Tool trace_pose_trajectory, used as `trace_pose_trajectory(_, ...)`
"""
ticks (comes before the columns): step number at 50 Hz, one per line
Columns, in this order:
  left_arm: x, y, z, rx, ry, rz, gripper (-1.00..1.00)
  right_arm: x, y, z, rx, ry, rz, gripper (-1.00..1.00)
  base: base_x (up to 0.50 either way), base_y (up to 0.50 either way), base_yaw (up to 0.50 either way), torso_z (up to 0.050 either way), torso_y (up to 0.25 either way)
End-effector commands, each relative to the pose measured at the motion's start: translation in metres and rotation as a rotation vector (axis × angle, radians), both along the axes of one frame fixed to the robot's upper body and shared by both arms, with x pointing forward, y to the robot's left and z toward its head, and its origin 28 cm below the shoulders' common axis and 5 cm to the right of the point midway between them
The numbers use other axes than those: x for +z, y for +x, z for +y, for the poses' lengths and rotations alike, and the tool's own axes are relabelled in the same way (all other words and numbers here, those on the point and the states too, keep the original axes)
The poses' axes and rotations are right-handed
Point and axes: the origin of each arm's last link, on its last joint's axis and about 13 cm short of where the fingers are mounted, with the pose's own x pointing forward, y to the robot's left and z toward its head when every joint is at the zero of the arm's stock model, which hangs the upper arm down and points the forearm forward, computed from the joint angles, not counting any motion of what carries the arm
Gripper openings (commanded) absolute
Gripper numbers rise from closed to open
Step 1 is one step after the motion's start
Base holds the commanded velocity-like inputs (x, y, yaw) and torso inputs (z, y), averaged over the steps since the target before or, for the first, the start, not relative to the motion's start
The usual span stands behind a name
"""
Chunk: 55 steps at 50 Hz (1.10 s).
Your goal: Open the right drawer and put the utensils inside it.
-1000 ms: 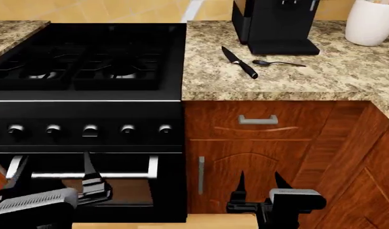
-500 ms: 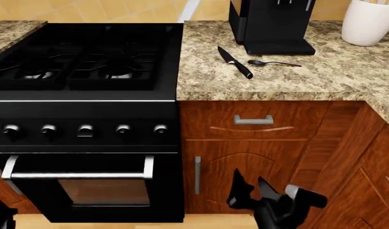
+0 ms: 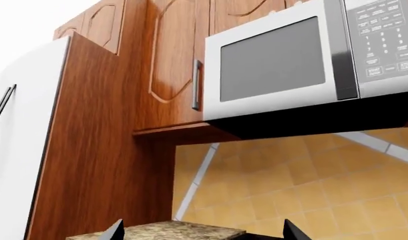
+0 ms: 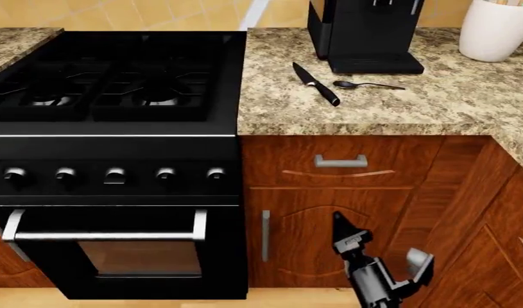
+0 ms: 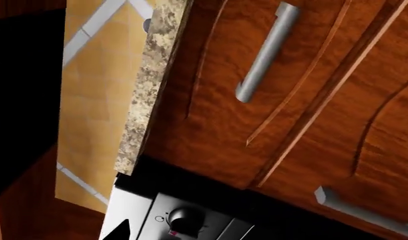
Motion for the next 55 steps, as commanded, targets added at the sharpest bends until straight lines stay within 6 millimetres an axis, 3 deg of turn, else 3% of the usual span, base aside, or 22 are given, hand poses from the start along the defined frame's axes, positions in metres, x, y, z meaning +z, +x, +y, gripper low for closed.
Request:
trace_pose_trajectory(1,0.007,-0.018,0.006,0.041,0.017,-0.047,1.0,-0.004,0.004,-0.003,-0.052,0.042,0.017,1.0,0.0,0.0,0.0,0.0,0.0)
trace_pose_trajectory(12,0.01,-0.028,0.009,0.069,0.016,-0.075,1.0,-0.004,0.003,-0.003,-0.06,0.056,-0.005,1.0,0.32,0.0,0.0,0.0,0.0)
trace_pose_trajectory(45,0.011,-0.029,0.01,0.067,0.003,-0.081,1.0,-0.004,0.003,-0.003,-0.069,0.055,-0.008,1.0,0.16,0.0,0.0,0.0,0.0)
trace_pose_trajectory(55,0.011,-0.029,0.01,0.066,0.001,-0.081,1.0,-0.004,0.003,-0.003,-0.069,0.062,-0.004,1.0,0.45,0.0,0.0,0.0,0.0)
